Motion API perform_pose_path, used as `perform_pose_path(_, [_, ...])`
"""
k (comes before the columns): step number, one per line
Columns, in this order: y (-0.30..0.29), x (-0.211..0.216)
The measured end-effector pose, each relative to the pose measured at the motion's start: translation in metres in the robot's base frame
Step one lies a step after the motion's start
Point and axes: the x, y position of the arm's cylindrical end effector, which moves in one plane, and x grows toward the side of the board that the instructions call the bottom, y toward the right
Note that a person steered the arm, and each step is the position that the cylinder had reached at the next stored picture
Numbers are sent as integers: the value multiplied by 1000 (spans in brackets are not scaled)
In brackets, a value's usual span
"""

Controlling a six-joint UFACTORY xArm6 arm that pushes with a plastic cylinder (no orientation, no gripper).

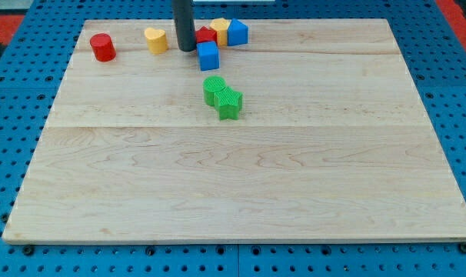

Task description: Push the yellow hexagon top right to the yellow heart

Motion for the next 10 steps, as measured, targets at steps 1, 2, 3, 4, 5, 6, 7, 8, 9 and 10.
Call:
perform_pose_path(1, [34, 4])
perform_pose_path(2, [74, 5])
perform_pose_path(3, [120, 5])
perform_pose_path(4, [171, -9])
perform_pose_path(5, [212, -65])
perform_pose_path(6, [196, -75])
perform_pose_path(7, [138, -73])
perform_pose_path(8, [63, -68])
perform_pose_path(9, [12, -40])
perform_pose_path(10, [9, -51])
